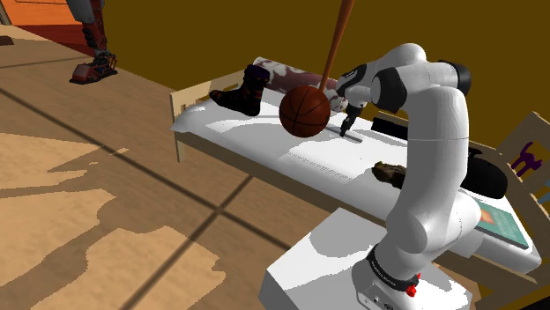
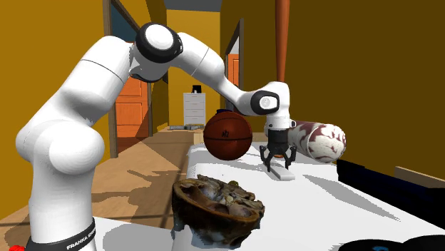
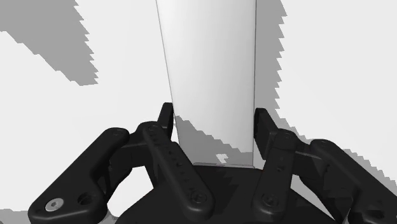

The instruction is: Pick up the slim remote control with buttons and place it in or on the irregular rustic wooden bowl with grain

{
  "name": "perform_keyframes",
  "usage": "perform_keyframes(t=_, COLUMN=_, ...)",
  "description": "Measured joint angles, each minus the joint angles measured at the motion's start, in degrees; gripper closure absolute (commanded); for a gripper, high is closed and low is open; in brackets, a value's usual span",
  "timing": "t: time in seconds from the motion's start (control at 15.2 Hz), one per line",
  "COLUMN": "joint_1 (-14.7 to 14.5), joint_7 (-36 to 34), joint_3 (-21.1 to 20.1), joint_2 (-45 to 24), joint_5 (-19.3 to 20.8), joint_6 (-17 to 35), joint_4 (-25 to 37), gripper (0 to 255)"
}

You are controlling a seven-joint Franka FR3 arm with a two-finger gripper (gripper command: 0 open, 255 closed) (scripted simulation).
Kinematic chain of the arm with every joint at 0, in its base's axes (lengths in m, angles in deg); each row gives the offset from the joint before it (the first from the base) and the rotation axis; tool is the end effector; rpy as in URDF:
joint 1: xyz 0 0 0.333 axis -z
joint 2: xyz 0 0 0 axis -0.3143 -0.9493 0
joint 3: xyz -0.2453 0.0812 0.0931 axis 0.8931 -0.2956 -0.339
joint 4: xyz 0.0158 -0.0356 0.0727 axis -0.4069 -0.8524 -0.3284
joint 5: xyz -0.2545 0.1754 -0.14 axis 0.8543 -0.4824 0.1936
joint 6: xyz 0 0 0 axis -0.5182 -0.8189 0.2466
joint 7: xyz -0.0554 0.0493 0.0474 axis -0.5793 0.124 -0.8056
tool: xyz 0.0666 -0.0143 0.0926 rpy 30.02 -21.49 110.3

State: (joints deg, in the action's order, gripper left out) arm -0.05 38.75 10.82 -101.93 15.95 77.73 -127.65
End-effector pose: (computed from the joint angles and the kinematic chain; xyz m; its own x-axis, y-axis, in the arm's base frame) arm 0.4355 -0.4298 0.3123 0.9826 0.1856 0.0019 0.1855 -0.9824 0.0213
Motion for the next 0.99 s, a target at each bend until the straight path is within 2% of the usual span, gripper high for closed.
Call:
perform_keyframes(t=0.53, joint_1=-0.1, joint_7=-0.1, joint_3=0.0, joint_2=0.1, joint_5=0.1, joint_6=-0.2, joint_4=0.1, gripper=255)
perform_keyframes(t=0.99, joint_1=-0.6, joint_7=-1.0, joint_3=1.0, joint_2=2.5, joint_5=1.6, joint_6=-4.1, joint_4=1.8, gripper=255)
